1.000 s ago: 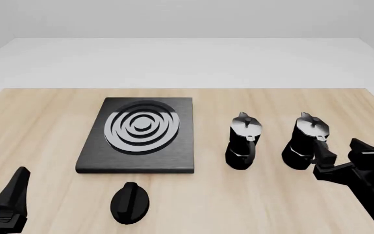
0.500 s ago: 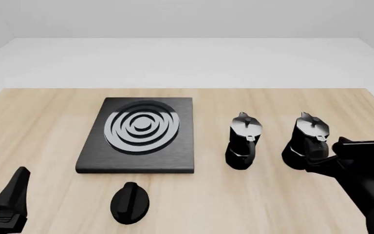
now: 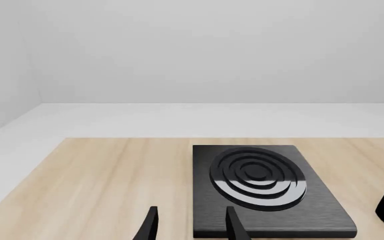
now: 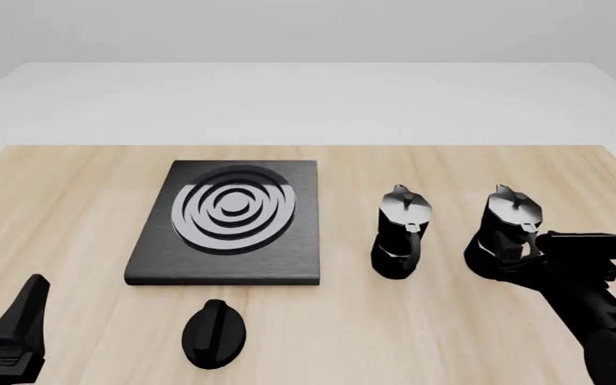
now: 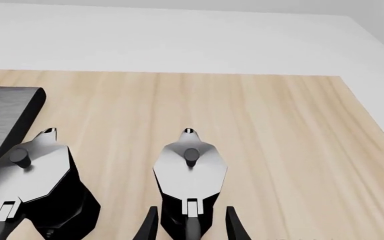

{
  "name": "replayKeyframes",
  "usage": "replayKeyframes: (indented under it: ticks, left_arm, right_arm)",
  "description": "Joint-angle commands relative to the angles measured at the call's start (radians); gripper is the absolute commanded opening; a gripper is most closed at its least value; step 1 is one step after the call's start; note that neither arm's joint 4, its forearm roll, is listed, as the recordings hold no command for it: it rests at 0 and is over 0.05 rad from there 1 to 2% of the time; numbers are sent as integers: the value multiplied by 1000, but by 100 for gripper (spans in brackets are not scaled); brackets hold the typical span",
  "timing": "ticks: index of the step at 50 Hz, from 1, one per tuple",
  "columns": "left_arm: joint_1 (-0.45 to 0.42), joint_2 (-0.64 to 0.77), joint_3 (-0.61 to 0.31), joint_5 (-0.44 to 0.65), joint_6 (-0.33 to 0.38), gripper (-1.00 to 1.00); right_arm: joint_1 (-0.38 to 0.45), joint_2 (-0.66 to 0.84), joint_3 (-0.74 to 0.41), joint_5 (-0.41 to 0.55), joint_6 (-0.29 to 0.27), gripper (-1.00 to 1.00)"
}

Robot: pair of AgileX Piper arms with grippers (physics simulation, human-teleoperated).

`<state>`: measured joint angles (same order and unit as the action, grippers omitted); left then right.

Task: Put the right moka pot on the stove.

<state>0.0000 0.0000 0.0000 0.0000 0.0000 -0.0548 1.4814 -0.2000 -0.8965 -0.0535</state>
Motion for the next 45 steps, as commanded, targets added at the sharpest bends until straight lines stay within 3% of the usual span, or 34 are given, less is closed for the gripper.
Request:
replayKeyframes:
  ticks: [1, 23, 24, 33, 34, 35, 45]
  left_arm:
    - [0, 0, 0, 0, 0, 100]
    - [0, 0, 0, 0, 0, 100]
    - [0, 0, 0, 0, 0, 100]
    - [0, 0, 0, 0, 0, 100]
    - [0, 0, 0, 0, 0, 100]
    - [0, 0, 0, 0, 0, 100]
    - [0, 0, 0, 0, 0, 100]
  right_arm:
    - [-3, 81, -16, -40, 21, 100]
    - [-5, 199, -39, -79, 54, 100]
    - [-6, 199, -37, -83, 55, -100]
    - [20, 130, -9, -62, 38, -100]
    - [55, -100, 1, 99, 19, -100]
    - [58, -142, -1, 136, 16, -100]
    - [79, -374, -25, 341, 5, -100]
